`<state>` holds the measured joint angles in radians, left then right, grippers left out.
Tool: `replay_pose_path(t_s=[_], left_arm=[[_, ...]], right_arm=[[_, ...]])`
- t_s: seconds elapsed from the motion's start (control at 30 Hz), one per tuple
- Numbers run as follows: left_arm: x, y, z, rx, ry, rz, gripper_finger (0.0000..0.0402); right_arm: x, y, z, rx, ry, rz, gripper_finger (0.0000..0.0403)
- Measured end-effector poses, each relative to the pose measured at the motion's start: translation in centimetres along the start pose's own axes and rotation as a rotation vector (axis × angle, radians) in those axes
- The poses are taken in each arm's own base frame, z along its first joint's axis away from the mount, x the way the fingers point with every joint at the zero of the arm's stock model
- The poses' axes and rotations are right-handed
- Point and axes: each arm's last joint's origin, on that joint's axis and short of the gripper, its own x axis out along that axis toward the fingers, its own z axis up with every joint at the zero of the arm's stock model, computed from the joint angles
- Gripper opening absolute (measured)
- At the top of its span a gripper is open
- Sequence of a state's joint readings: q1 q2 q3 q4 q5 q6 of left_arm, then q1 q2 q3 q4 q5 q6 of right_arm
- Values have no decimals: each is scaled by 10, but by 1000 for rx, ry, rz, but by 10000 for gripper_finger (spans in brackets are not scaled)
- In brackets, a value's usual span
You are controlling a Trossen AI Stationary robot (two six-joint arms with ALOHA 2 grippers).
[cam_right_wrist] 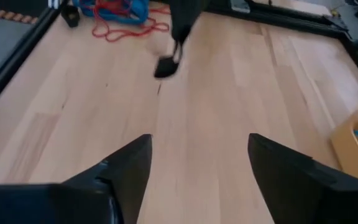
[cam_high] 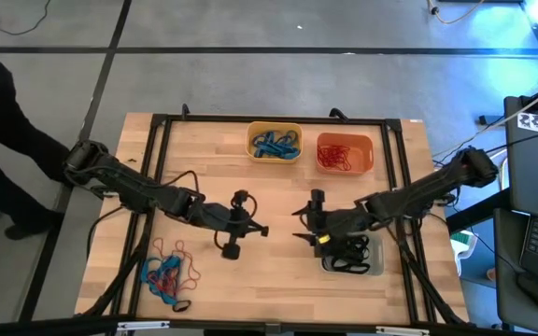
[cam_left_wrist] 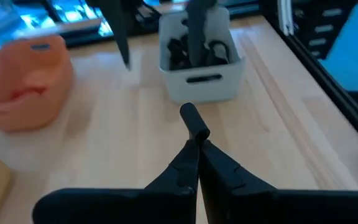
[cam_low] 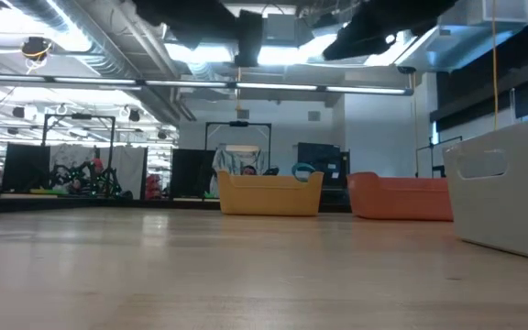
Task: Sort rubber bands into baskets
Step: Put the black rubber band into the white bin
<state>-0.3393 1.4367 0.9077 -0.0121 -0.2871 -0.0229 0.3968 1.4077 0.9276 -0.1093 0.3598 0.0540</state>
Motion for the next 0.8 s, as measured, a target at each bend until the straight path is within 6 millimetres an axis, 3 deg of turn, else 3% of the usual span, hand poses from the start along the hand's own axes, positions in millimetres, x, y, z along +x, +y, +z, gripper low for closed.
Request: replay_pose_path(t_s=[0.27, 0.6, 0.8], left_arm=[[13, -1, 2, 70, -63, 83, 3], [23, -4, 5, 139, -138, 97, 2], [23, -4, 6, 137, -138, 97, 7]], right_arm=[[31, -3, 0, 13, -67, -2, 257], [43, 1, 3, 11, -140, 75, 256], [42, 1, 6, 14, -168, 96, 203]])
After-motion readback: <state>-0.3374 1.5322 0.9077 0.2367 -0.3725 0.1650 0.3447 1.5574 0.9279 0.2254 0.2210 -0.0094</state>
